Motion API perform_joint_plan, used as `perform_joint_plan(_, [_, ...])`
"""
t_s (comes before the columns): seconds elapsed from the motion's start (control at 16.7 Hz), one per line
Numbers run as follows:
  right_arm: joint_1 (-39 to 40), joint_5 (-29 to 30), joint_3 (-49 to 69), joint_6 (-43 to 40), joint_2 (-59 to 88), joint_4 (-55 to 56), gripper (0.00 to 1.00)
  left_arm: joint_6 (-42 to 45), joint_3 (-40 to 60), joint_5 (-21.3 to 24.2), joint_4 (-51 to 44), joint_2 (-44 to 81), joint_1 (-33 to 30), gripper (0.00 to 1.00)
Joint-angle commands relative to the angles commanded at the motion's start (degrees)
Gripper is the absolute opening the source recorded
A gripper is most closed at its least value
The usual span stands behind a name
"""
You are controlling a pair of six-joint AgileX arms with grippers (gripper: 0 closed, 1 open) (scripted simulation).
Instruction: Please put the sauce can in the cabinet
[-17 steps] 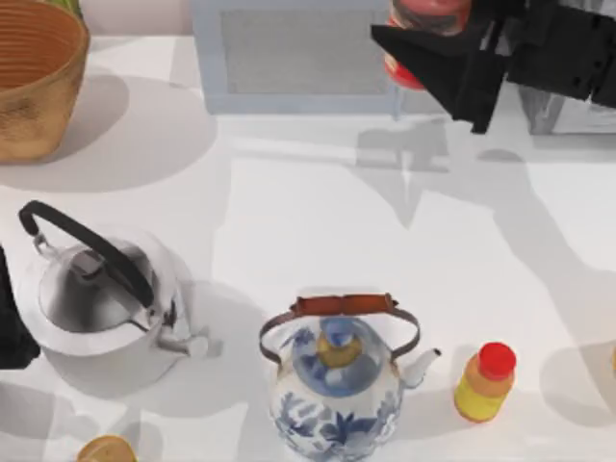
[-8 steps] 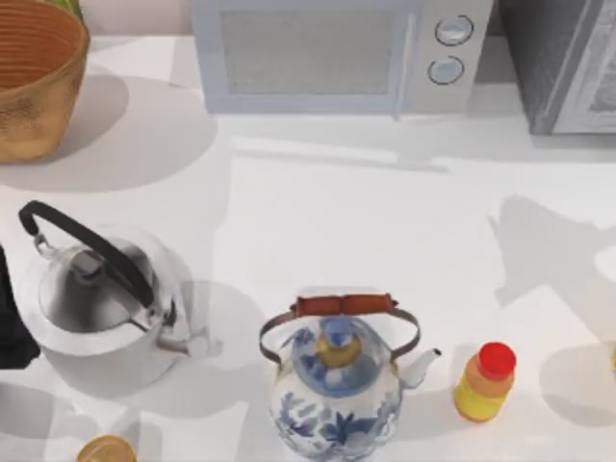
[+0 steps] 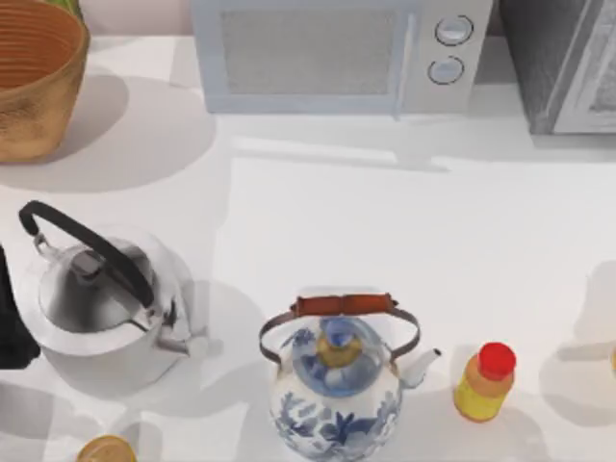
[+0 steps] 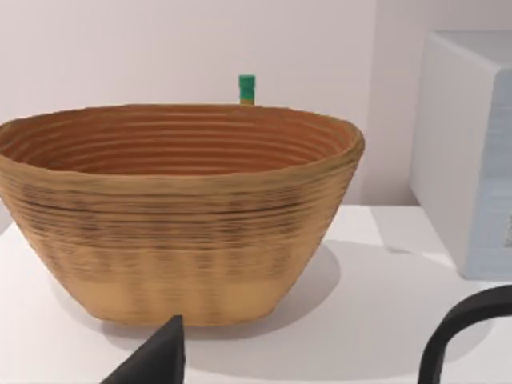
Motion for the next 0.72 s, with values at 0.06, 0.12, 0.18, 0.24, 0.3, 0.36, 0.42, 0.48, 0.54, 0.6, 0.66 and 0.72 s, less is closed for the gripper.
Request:
perform_joint_plan(0.06, [-0.38,1.24,-1.42,-0.08,-1.83,-1.03,0.00,0.00,0.00,0.00,0.00,0.00,0.00,1.00])
perform_joint_plan(0.12, [-0.64,2.09,-2.41,-0.14,-3.04,-1.74,0.00,0.00,0.00,0.00,0.00,0.00,0.00,1.00])
perform_joint_plan(0.18, [-0.78,2.52,-2.91,-0.16,-3.65,-2.11,0.00,0.00,0.00,0.00,0.00,0.00,0.00,1.00])
perform_joint_plan(0.24, [-0.78,2.52,-2.91,-0.16,-3.65,-2.11,0.00,0.00,0.00,0.00,0.00,0.00,0.00,1.00])
perform_joint_plan(0.3, [-0.78,2.52,-2.91,-0.16,-3.65,-2.11,0.00,0.00,0.00,0.00,0.00,0.00,0.00,1.00])
perform_joint_plan(0.36, [-0.78,2.52,-2.91,-0.16,-3.65,-2.11,0.00,0.00,0.00,0.00,0.00,0.00,0.00,1.00])
perform_joint_plan(0.42, [-0.78,2.52,-2.91,-0.16,-3.65,-2.11,0.00,0.00,0.00,0.00,0.00,0.00,0.00,1.00])
perform_joint_plan(0.48, [-0.57,2.41,-2.85,-0.05,-3.40,-2.03,0.00,0.00,0.00,0.00,0.00,0.00,0.00,1.00])
perform_joint_plan(0.54, [-0.57,2.41,-2.84,-0.05,-3.40,-2.03,0.00,0.00,0.00,0.00,0.00,0.00,0.00,1.00])
perform_joint_plan(0.6, [-0.40,2.40,-2.26,-0.03,-2.88,-2.20,0.00,0.00,0.00,0.00,0.00,0.00,0.00,1.00])
perform_joint_plan(0.66, [-0.09,2.42,-1.06,0.02,-1.82,-2.57,0.00,0.00,0.00,0.00,0.00,0.00,0.00,1.00])
perform_joint_plan(0.72, [0.30,2.50,0.75,0.09,-0.24,-3.14,0.00,0.00,0.00,0.00,0.00,0.00,0.00,1.00])
